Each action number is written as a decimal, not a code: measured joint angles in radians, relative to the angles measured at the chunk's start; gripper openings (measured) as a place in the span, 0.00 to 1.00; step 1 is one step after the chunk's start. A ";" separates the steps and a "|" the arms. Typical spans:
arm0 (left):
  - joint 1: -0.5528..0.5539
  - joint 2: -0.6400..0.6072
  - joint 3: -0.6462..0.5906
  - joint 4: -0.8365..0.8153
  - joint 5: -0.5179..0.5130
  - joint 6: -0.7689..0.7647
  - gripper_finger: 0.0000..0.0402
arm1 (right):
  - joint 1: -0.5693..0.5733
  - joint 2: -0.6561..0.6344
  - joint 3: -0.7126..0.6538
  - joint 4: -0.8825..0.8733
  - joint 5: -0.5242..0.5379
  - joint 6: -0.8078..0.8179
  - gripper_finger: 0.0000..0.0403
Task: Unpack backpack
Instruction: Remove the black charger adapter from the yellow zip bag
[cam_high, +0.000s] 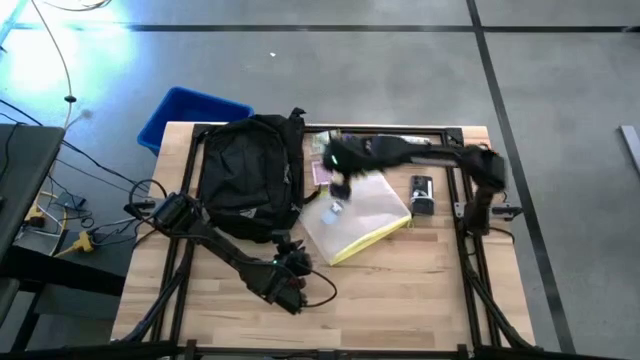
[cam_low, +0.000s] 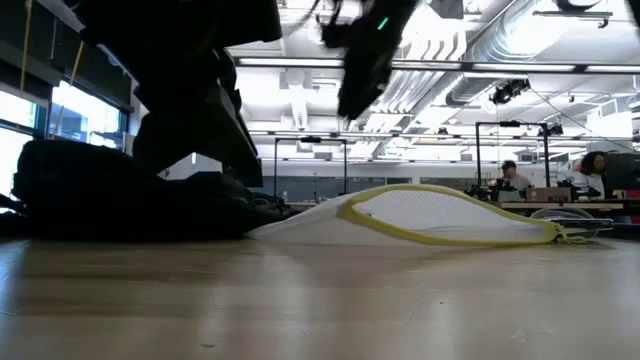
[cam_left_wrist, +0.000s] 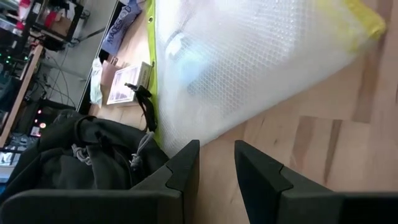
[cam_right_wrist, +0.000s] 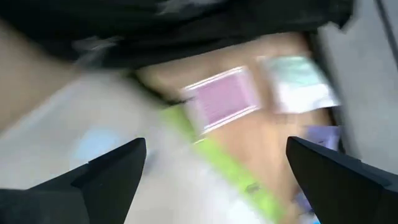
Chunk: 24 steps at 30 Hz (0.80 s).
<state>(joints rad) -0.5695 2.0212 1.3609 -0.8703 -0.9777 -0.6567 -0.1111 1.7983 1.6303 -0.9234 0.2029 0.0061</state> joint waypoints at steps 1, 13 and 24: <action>-0.002 0.000 0.000 0.000 -0.001 -0.005 0.21 | 0.050 -0.047 -0.056 0.027 -0.015 0.034 0.92; 0.019 0.000 0.000 0.006 -0.050 -0.022 0.21 | 0.578 -0.199 -0.766 0.915 -0.127 0.475 0.92; 0.052 0.000 0.000 0.040 -0.013 -0.021 0.21 | 0.439 -0.168 -0.908 0.953 0.188 0.575 0.92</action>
<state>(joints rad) -0.5171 2.0212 1.3609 -0.8299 -0.9909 -0.6777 0.3278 1.6302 0.7224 0.0300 0.3909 0.5813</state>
